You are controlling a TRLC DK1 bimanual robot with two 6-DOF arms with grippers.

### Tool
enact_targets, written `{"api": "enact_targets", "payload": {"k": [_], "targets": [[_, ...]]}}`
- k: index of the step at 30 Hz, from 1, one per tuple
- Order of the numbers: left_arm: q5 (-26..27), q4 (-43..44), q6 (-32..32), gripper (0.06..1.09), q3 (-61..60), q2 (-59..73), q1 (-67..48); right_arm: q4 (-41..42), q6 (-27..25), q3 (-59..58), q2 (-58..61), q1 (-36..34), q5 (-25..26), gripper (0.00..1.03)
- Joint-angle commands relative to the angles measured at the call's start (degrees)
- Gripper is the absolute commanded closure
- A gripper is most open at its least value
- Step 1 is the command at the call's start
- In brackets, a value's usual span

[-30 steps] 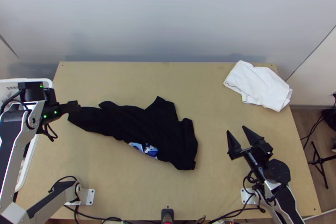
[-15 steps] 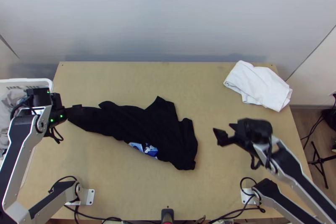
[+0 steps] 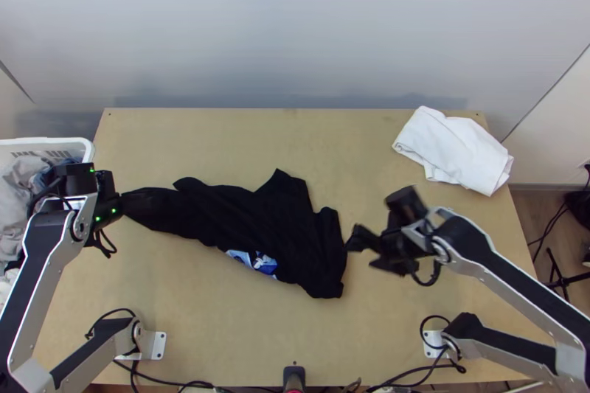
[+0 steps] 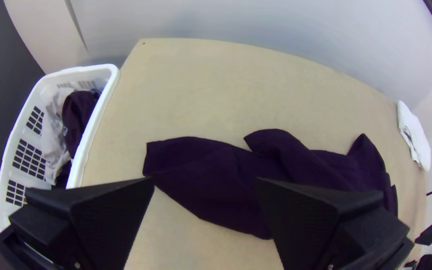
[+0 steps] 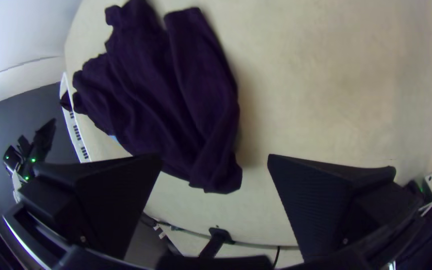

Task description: Fold the t-shirt

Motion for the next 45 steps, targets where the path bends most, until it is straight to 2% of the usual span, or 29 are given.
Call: {"api": "enact_targets", "payload": {"k": [1,3,4,6,11,15,17,18,22,26,30,34,37,41,45], "targets": [[0.09,1.33,-0.35,0.11,-0.17,0.33,-1.32,-3.1,1.59,-0.45,8.1,6.83,-3.66,0.08],[0.0,1.42,-0.88,0.11,0.27,0.51,-2.11,-2.48,0.09,-0.01,10.13,7.7,-3.57,0.11],[0.0,1.33,-1.23,0.11,0.53,0.59,-2.63,-2.22,-1.66,0.17,11.09,7.97,-3.57,0.16],[0.0,1.42,-1.59,0.11,1.06,0.86,-3.16,-0.2,-4.74,0.08,12.32,8.85,-2.78,0.18],[0.0,1.33,-1.67,0.11,2.47,1.3,-3.42,7.54,-6.5,-1.85,12.85,9.81,1.26,0.36],[0.0,1.42,-1.67,0.11,2.73,1.3,-3.51,12.02,-7.55,-3.0,12.67,10.08,5.92,0.66],[0.0,1.33,-1.67,0.11,2.73,1.3,-3.42,13.78,-9.05,-2.91,12.15,10.17,10.23,0.92],[0.0,1.42,-1.67,0.11,2.82,1.39,-3.42,14.65,-10.01,-2.91,11.79,10.17,12.69,1.0],[0.0,1.42,-1.67,0.11,3.26,1.3,-3.51,16.15,-12.83,-0.8,8.98,10.17,16.38,1.0],[0.0,1.42,-1.67,0.11,3.52,1.39,-3.51,24.94,-17.75,2.8,2.57,9.99,21.12,1.0],[0.0,1.33,-1.67,0.11,3.52,1.47,-3.51,32.5,-26.89,7.11,1.34,9.2,26.4,1.0],[0.0,1.33,-1.67,0.11,3.52,1.47,-3.6,41.11,-32.6,9.13,2.04,7.0,28.24,1.0],[-0.09,1.33,-1.67,0.11,3.52,1.21,-3.51,47.09,-33.04,10.71,3.09,4.28,31.14,1.0],[-0.35,1.07,-1.67,0.11,3.43,1.12,-3.51,58.6,-34.45,10.89,4.5,-0.38,37.56,1.0],[-0.44,1.07,-1.67,0.11,3.34,1.03,-3.51,64.93,-35.33,13.7,6.43,-5.48,39.67,1.0]]}}
